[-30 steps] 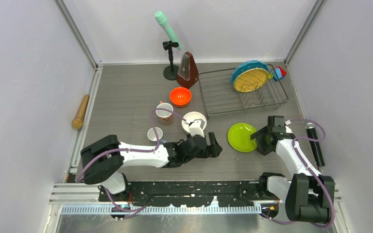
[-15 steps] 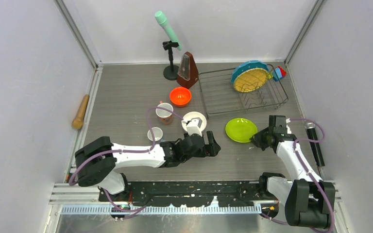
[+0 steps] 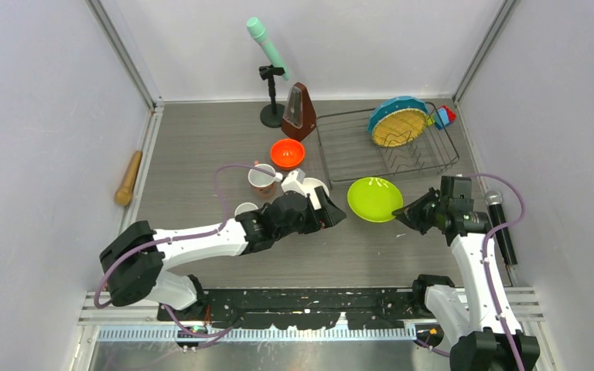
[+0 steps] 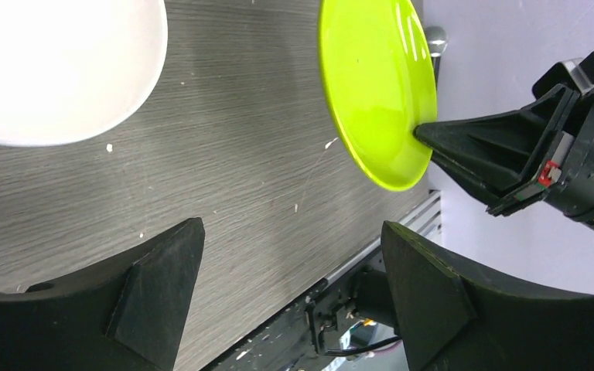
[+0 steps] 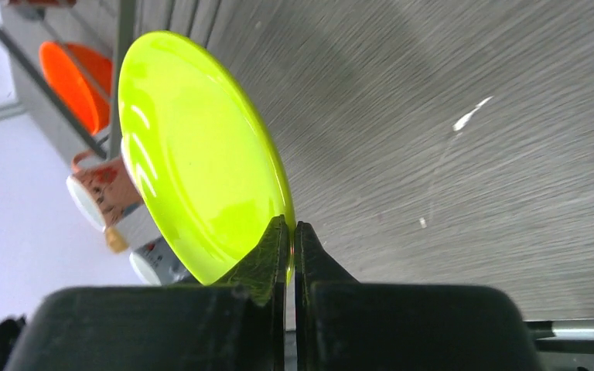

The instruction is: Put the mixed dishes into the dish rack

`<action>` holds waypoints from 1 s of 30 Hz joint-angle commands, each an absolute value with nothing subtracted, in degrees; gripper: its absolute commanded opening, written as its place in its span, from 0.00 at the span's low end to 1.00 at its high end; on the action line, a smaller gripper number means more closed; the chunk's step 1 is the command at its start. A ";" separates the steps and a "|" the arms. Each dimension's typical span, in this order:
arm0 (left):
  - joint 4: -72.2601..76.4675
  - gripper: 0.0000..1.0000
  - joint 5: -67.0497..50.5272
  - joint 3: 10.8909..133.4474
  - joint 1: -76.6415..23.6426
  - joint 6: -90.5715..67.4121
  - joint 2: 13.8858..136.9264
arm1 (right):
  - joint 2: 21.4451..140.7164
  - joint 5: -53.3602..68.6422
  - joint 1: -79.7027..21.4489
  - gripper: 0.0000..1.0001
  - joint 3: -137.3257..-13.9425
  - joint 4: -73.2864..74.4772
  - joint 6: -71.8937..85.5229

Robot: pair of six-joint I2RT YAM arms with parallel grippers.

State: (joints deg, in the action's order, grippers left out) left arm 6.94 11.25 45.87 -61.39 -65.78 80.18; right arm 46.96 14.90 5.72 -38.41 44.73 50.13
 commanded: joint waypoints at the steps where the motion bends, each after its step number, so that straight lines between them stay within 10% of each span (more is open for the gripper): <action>1: 8.48 0.87 7.66 46.69 -59.91 -68.50 77.83 | 46.07 25.11 5.51 0.00 -42.18 45.84 47.62; 15: 15.00 0.73 3.66 49.74 -58.06 -70.48 83.45 | 42.65 31.62 0.40 0.00 -41.24 40.61 49.05; 20: 18.09 0.30 4.26 50.22 -57.66 -66.47 84.22 | 42.02 30.35 -2.99 0.00 -41.11 39.94 49.80; 22: 19.12 0.01 4.86 50.27 -57.58 -61.33 83.47 | 42.40 29.67 -3.40 0.13 -41.52 40.31 50.61; 24: 18.53 0.00 5.67 50.59 -57.52 -54.26 82.23 | 43.08 27.58 -3.47 0.40 -42.96 41.94 51.12; 30: 13.03 0.00 10.02 51.05 -57.57 -33.28 77.07 | 46.10 20.32 -3.46 0.71 -51.44 51.17 55.71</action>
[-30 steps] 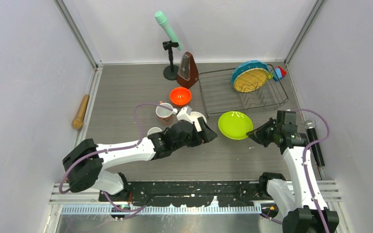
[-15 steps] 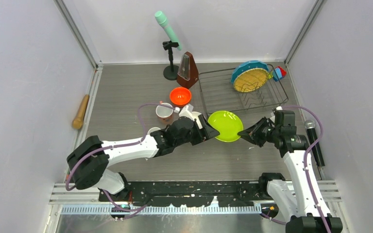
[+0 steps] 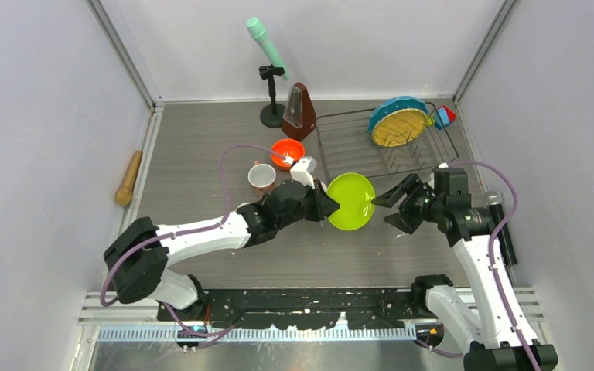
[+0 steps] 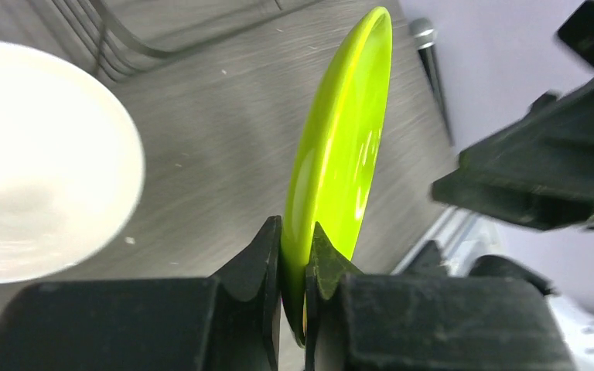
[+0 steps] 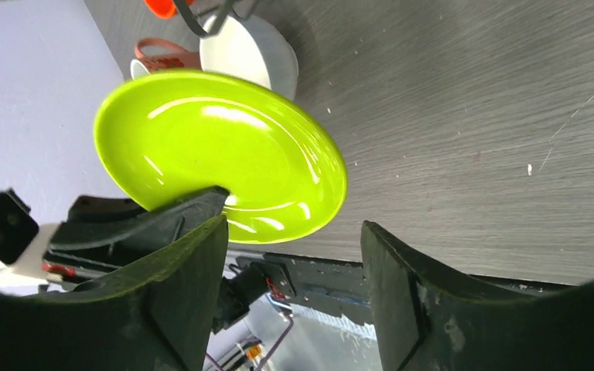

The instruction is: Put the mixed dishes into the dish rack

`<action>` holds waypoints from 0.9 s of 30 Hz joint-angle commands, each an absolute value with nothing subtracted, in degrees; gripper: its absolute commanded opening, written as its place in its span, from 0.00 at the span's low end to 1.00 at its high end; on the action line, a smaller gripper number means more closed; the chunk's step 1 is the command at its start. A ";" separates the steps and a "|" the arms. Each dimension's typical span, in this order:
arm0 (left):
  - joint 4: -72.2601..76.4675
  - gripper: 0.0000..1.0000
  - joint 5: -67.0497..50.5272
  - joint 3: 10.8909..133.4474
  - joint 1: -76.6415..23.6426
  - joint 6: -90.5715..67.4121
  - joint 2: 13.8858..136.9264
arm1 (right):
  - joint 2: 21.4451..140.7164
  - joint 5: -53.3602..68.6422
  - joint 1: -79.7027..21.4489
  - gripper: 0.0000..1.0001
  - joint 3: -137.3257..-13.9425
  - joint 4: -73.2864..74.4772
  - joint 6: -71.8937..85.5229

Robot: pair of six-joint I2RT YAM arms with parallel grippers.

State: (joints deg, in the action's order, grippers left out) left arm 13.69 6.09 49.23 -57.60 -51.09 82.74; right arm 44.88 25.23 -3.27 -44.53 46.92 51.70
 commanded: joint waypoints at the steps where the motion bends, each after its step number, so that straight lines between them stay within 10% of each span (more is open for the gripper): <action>1: 12.86 0.00 10.46 50.75 -57.65 -29.71 76.43 | 46.30 19.87 -3.44 0.73 -52.26 52.19 58.62; 6: 18.88 0.00 8.99 47.82 -58.34 -14.14 73.13 | 45.89 19.74 -4.13 0.98 -52.88 47.53 76.11; 16: 20.67 0.00 10.86 50.96 -61.77 8.06 75.06 | 54.68 18.27 -12.92 0.87 -59.09 41.29 94.27; 27: 22.23 0.00 11.88 52.74 -61.98 12.24 77.45 | 56.05 16.14 -14.89 0.14 -59.13 39.51 96.26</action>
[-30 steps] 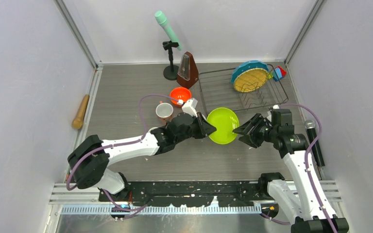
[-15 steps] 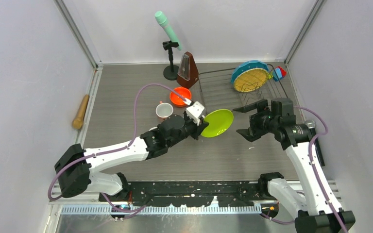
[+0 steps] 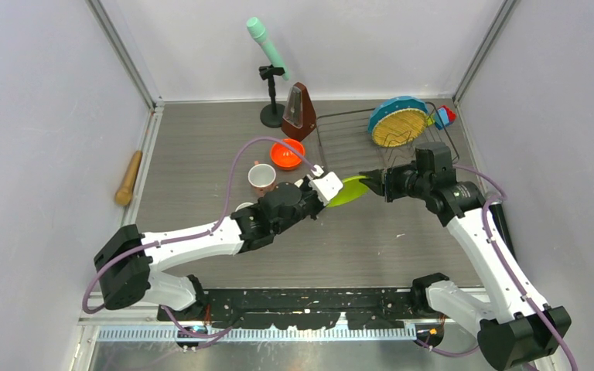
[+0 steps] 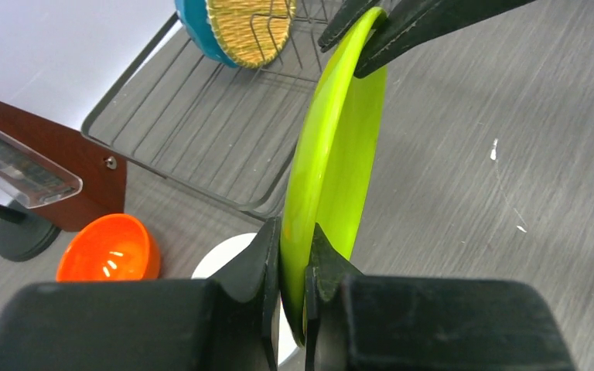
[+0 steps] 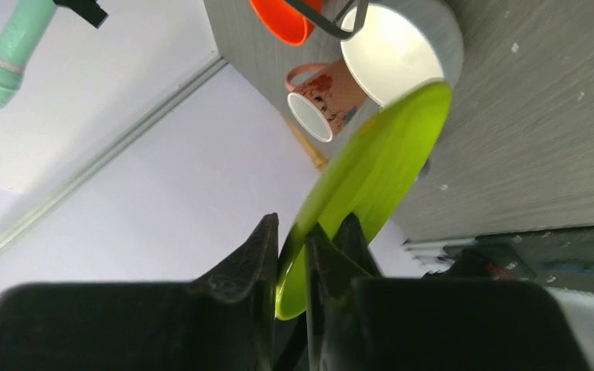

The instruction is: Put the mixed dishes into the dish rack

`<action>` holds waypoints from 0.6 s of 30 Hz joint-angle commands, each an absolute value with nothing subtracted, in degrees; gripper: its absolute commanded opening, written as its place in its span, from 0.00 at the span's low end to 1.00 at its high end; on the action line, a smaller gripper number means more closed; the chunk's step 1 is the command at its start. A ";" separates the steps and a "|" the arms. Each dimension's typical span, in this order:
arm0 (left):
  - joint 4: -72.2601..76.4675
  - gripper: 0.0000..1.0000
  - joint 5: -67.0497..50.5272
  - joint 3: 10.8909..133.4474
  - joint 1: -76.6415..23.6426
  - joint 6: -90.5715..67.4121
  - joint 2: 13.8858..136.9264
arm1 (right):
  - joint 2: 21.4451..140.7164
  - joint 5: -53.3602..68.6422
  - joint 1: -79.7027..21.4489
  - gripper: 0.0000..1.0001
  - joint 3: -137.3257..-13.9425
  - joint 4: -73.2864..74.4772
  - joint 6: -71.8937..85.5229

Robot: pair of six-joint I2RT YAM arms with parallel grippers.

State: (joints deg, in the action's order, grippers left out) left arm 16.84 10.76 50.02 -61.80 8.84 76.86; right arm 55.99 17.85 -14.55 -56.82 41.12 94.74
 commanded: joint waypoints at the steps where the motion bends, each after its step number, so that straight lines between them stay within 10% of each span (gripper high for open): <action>1: 22.83 0.01 12.17 52.69 -62.01 12.25 77.62 | 55.94 16.08 -14.92 0.09 -59.05 39.32 96.25; 4: 23.99 0.18 12.95 52.78 -61.97 11.48 78.08 | 55.98 16.31 -14.94 0.01 -58.65 38.38 96.55; 9: 22.63 0.78 14.90 52.83 -62.04 7.50 76.84 | 55.58 9.59 -14.29 0.00 -61.31 37.96 95.03; 18: 7.28 0.89 14.33 52.39 -62.04 -8.14 68.19 | 61.52 -2.59 -6.16 0.00 -72.51 34.37 78.90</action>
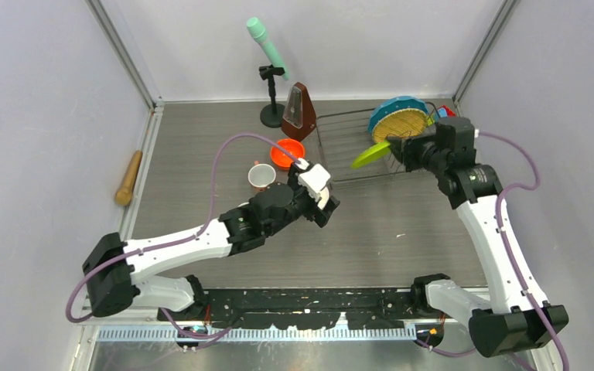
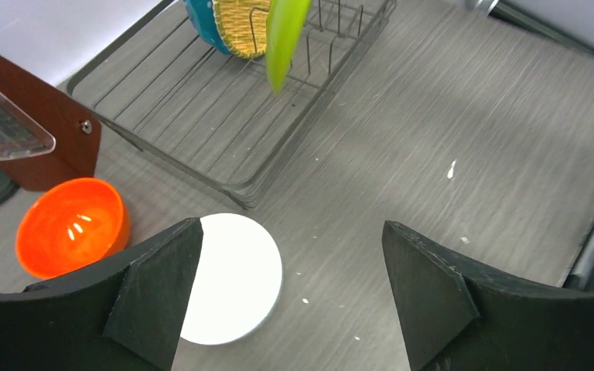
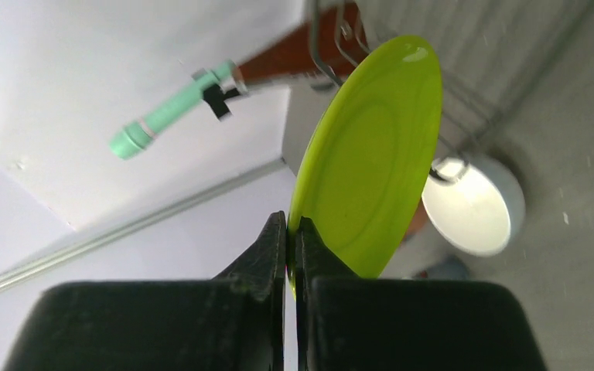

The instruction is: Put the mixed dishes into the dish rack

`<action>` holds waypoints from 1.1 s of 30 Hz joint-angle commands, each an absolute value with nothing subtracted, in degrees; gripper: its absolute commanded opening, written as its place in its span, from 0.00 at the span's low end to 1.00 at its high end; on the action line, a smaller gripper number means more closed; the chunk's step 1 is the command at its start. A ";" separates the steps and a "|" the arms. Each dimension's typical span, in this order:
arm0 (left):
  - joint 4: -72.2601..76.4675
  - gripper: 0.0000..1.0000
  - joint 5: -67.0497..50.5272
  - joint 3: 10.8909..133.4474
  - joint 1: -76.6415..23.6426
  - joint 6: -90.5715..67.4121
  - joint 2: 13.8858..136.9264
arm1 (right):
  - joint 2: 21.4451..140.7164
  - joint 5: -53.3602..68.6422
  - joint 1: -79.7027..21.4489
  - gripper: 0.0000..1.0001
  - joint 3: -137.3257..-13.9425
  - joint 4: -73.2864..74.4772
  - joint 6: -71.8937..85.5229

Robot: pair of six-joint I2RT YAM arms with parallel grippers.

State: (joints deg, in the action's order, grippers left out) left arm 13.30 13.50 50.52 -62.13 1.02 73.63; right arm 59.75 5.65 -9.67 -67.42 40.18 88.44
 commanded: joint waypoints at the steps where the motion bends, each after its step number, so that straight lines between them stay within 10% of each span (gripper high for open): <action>1: 5.71 0.89 14.38 52.24 -62.02 -9.73 67.18 | 61.92 -2.62 -5.46 0.00 -72.73 31.88 76.02; 33: -7.81 0.92 18.63 48.08 -57.68 -23.45 60.67 | 87.49 -9.15 4.75 0.00 -70.33 9.79 76.90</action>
State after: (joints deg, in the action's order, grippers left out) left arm -8.21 18.02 48.16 -58.15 -22.33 60.66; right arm 87.05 -4.67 4.73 -69.82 11.81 74.72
